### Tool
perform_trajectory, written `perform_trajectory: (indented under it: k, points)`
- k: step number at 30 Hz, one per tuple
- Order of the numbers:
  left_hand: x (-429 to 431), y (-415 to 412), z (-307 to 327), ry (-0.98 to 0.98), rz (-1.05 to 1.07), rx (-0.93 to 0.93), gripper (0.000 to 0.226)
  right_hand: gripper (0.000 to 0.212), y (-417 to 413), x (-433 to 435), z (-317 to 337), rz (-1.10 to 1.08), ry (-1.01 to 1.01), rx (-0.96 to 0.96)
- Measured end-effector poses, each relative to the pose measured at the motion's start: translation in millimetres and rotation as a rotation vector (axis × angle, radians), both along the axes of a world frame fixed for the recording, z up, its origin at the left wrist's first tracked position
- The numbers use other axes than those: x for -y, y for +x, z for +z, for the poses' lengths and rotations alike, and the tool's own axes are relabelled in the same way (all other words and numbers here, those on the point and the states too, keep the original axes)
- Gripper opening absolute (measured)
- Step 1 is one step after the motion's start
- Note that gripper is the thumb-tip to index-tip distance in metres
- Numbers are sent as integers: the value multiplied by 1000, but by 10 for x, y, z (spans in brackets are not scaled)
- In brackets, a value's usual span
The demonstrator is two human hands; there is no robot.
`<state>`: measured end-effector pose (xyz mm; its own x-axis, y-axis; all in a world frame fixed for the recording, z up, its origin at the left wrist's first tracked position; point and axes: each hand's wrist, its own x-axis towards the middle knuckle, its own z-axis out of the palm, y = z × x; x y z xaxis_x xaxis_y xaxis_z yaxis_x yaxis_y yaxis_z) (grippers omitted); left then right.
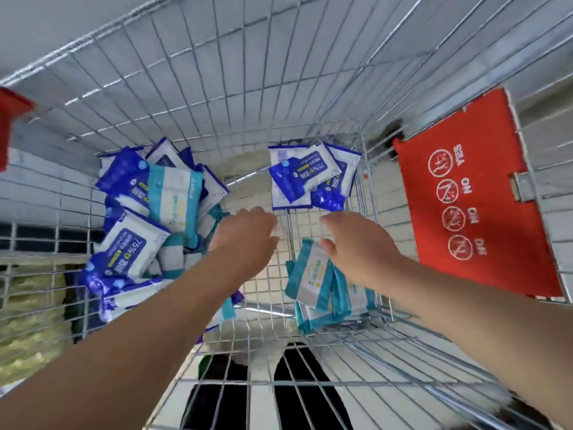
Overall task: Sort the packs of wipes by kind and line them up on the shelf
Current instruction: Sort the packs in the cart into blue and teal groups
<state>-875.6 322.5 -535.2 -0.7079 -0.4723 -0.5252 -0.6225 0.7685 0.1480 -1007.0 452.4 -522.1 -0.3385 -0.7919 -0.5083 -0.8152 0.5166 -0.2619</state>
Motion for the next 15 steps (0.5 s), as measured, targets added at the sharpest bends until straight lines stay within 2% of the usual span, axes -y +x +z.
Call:
perform_trajectory:
  k: [5, 11, 13, 15]
  points:
    - [469, 502, 495, -178, 86, -42, 29, 29, 385, 570, 298, 96, -191, -16]
    - [988, 1373, 562, -194, 238, 72, 35, 25, 908, 1263, 164, 129, -277, 27]
    - [1094, 1567, 496, -157, 281, 114, 42, 31, 1033, 1451, 34, 134, -288, 34]
    - [1155, 1681, 384, -104, 322, 127, 50, 48, 1132, 1606, -92, 139, -293, 43]
